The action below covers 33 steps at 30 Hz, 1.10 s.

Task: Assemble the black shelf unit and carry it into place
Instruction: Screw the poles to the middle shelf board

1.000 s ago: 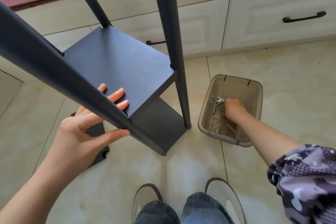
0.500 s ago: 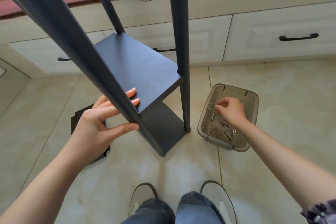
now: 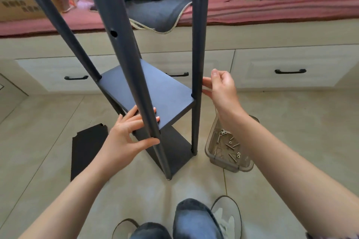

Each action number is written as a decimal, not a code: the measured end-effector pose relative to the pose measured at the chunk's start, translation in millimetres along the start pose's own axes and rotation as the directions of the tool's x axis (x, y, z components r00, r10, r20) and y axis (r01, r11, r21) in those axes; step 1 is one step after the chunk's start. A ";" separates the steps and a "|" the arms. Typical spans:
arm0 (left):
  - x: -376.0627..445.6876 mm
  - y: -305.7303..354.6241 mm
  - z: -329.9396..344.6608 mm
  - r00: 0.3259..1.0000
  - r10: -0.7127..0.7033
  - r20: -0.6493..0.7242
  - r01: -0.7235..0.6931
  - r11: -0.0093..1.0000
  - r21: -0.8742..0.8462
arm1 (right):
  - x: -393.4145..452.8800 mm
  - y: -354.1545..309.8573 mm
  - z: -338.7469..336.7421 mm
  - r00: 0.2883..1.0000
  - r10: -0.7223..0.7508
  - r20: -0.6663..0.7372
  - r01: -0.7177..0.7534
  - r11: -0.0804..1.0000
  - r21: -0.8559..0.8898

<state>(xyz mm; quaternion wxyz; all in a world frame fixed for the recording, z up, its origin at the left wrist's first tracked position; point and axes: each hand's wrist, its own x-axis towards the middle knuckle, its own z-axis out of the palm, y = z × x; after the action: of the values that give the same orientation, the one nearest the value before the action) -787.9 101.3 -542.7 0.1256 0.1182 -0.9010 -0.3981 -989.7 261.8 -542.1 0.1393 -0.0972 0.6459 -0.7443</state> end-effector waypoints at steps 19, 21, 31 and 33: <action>-29.1 -1.9 -23.9 0.991 -0.073 -0.111 0.042 0.965 -0.258 | -8.5 -62.8 86.3 0.997 -0.082 0.017 0.082 0.996 -0.034; -39.3 -3.1 -32.1 0.986 -0.088 -0.144 0.038 0.946 -0.322 | -16.3 -79.3 102.9 0.993 -0.093 0.068 0.098 0.991 -0.088; -102.6 -21.0 -68.0 0.928 -0.273 -0.254 0.090 0.824 -0.559 | -67.5 -121.2 192.8 0.943 -0.117 0.312 0.210 0.936 -0.283; -112.7 -24.5 -74.6 0.912 -0.307 -0.274 0.092 0.802 -0.590 | -74.4 -125.2 208.0 0.936 -0.088 0.341 0.206 0.922 -0.327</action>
<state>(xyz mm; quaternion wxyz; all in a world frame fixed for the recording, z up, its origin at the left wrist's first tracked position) -655.2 69.3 -527.4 0.2726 0.2414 -0.6862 -0.6297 -862.4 108.1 -385.2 0.1650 -0.2891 0.7298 -0.5971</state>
